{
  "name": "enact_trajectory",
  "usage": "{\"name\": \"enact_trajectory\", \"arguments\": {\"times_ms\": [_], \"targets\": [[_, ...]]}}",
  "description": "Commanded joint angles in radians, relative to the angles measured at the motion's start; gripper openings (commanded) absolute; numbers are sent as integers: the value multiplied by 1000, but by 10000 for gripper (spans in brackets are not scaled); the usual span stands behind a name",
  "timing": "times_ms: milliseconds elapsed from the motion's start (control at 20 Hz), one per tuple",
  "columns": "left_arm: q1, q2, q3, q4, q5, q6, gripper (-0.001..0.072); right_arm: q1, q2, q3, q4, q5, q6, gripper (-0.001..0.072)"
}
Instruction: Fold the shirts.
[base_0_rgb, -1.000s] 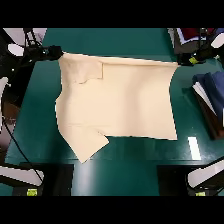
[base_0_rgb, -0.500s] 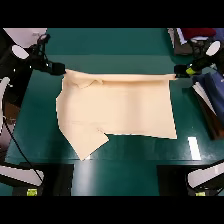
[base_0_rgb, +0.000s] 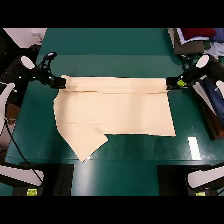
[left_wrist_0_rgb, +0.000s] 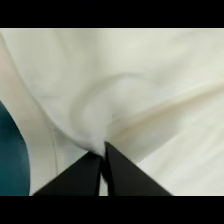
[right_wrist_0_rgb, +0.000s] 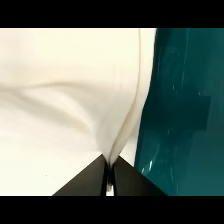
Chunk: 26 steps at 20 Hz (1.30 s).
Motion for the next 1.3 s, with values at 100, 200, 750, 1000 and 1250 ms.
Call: {"name": "enact_trajectory", "arguments": {"times_ms": [100,200,750,1000,1250], "targets": [[5,7,-4,58,-97,-125,446,-3,7,-13,116,35,0,345],[39,53,-7,59,-151,-128,427,-19,40,-26,107,101,-16,344],[158,607,-742,-13,-227,-228,429,-165,408,-413,116,109,-55,344],[158,668,-900,-127,-183,-224,428,-165,431,-433,116,99,-56,343],[158,668,-962,-168,-112,-224,428,-165,431,-433,142,99,-66,343]]}}
